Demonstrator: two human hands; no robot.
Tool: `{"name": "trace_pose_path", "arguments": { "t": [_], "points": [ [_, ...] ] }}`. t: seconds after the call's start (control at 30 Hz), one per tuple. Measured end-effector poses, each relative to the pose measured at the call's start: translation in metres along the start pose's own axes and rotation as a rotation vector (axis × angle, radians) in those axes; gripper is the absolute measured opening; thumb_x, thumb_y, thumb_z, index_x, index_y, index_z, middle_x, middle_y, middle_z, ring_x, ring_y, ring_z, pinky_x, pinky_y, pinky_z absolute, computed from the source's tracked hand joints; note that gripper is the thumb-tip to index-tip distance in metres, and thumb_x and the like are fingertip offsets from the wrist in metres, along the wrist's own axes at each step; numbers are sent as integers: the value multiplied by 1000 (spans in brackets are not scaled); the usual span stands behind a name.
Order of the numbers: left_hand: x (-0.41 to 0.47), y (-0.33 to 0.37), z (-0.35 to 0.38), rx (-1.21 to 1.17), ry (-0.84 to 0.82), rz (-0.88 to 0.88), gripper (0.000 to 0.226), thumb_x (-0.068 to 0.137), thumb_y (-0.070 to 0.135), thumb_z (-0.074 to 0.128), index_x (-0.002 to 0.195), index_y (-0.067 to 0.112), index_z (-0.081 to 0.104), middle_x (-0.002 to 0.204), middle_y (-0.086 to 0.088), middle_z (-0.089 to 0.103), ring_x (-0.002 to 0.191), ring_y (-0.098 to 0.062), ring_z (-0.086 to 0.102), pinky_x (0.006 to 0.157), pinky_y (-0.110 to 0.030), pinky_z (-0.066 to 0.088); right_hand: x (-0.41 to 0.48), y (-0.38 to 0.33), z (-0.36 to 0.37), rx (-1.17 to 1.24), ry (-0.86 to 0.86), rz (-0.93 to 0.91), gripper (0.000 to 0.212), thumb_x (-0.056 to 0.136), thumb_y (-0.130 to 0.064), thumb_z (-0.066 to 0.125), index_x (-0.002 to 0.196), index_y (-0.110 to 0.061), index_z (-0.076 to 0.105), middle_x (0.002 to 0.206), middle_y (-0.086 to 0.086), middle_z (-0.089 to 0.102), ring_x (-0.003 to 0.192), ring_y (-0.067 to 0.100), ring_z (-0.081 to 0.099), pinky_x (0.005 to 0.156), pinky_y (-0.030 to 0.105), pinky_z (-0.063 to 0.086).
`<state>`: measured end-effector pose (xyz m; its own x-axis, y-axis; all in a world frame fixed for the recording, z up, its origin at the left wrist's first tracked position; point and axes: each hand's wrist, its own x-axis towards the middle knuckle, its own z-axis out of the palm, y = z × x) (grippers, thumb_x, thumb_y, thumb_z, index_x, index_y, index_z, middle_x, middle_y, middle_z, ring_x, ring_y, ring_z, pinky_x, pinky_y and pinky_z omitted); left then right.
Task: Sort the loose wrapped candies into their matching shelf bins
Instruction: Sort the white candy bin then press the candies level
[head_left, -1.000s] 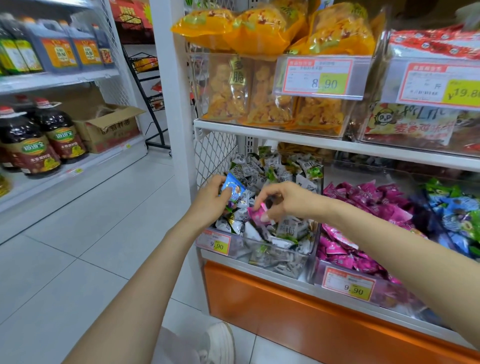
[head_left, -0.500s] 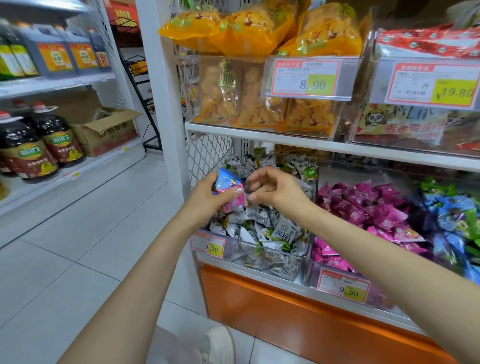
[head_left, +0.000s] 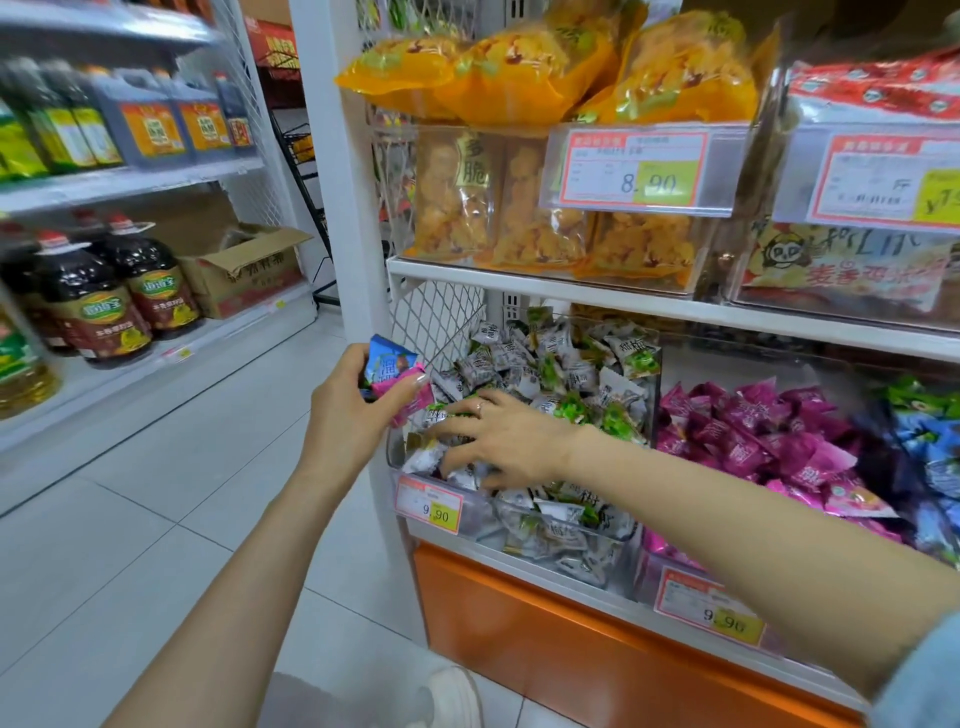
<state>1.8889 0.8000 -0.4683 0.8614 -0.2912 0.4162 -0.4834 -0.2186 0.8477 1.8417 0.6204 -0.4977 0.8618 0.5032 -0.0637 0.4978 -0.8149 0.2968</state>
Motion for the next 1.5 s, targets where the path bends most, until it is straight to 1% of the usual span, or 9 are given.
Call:
{"name": "trace_pose_path", "arguments": {
  "t": [0.23, 0.5, 0.67, 0.77, 0.87, 0.97, 1.23, 1.4, 1.5],
  "points": [
    [0, -6, -4, 35, -40, -12, 21, 84, 23, 67, 97, 14, 54, 81, 4, 62, 68, -3, 58, 53, -8, 43, -17, 32, -6, 80, -12, -34, 36, 88, -27, 61, 123, -29, 53, 153, -12, 24, 132, 20, 30, 104, 43, 33],
    [-1, -6, -7, 60, -71, -18, 23, 83, 26, 68, 99, 14, 56, 78, 6, 61, 62, -2, 55, 52, -8, 41, -31, 49, -11, 203, -35, 11, 25, 91, -24, 56, 116, -28, 57, 153, -16, 23, 137, 13, 26, 111, 41, 24],
    [-2, -3, -8, 47, -78, -12, 23, 83, 27, 68, 98, 14, 56, 78, 4, 62, 61, -1, 55, 53, -9, 42, -25, 35, -25, 302, -165, 118, 36, 92, -55, 42, 94, -26, 64, 149, -14, 32, 132, 13, 28, 107, 37, 28],
    [-1, 0, -6, 38, -80, -10, 23, 82, 26, 68, 96, 13, 56, 77, 4, 62, 62, -2, 55, 54, -11, 43, -10, 16, -26, 149, -31, 132, 54, 88, -64, 39, 83, -19, 68, 121, -7, 56, 112, 12, 38, 101, 39, 29],
    [1, 1, -4, 25, -74, -4, 21, 82, 24, 69, 95, 13, 57, 76, 6, 62, 60, 3, 54, 55, -9, 42, 10, 0, -23, 260, 125, 89, 21, 87, -38, 55, 97, -21, 62, 106, -3, 58, 103, 15, 44, 95, 40, 34],
    [2, 1, -4, 28, -66, -5, 19, 82, 25, 70, 91, 16, 55, 76, 7, 63, 60, 5, 55, 54, -9, 41, 17, -9, -25, 537, -17, 44, 49, 76, 0, 50, 120, -21, 57, 118, 0, 62, 107, 18, 52, 91, 34, 38],
    [4, 1, -5, -7, -85, -27, 16, 82, 26, 69, 87, 25, 54, 78, 6, 64, 64, 0, 58, 56, -12, 46, 9, 10, -7, 520, 25, 160, 25, 89, -45, 50, 105, -33, 66, 90, -4, 59, 88, 12, 46, 91, 37, 34],
    [5, 1, -6, -5, -71, -24, 21, 81, 26, 69, 96, 18, 57, 80, 7, 64, 67, 2, 59, 58, -11, 46, 26, -1, -4, 282, 8, 100, 36, 89, -40, 56, 124, -36, 57, 87, -8, 66, 83, 8, 37, 75, 28, 14],
    [5, 2, -6, -3, -68, -20, 20, 81, 25, 69, 95, 17, 56, 79, 7, 64, 67, 3, 59, 56, -10, 45, 33, -1, -3, 201, 23, 109, 43, 85, -41, 59, 127, -38, 52, 72, -6, 54, 77, 11, 39, 80, 31, 19]
  ]
}}
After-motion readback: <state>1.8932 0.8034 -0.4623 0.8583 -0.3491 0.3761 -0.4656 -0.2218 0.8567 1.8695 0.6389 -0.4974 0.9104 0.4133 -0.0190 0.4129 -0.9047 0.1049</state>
